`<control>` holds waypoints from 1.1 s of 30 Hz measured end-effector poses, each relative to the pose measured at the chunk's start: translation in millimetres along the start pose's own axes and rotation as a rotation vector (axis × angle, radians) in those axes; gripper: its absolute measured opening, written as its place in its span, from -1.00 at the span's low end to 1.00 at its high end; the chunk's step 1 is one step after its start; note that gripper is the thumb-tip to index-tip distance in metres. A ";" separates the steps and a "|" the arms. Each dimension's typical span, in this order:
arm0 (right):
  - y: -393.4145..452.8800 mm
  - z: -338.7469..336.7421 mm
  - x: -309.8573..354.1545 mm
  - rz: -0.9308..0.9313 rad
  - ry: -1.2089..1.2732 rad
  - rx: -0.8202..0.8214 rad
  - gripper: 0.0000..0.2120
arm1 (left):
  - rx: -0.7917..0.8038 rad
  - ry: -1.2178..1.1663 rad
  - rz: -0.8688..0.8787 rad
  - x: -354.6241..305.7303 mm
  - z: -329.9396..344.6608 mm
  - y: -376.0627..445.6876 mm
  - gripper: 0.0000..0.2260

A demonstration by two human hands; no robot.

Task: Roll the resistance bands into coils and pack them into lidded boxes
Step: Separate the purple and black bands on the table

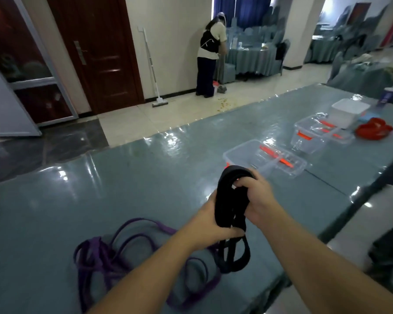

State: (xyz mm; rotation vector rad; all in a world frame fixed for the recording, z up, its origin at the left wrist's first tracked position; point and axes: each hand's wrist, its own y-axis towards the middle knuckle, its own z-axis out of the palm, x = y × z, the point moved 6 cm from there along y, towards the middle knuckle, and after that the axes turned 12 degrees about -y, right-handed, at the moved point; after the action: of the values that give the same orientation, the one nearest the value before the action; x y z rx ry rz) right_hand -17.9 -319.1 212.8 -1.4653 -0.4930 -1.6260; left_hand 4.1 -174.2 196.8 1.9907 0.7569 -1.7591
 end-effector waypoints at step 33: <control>-6.9 -430.7 25.3 -0.002 -0.068 -0.610 -0.67 | 0.356 0.502 0.022 -52.9 400.4 195.9 -0.82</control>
State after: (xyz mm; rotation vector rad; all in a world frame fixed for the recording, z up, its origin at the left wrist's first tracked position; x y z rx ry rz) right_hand -278.5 -655.0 139.6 -1.9615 -0.0212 -1.8234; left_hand -192.8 -577.1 176.6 2.7244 0.5851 -1.4687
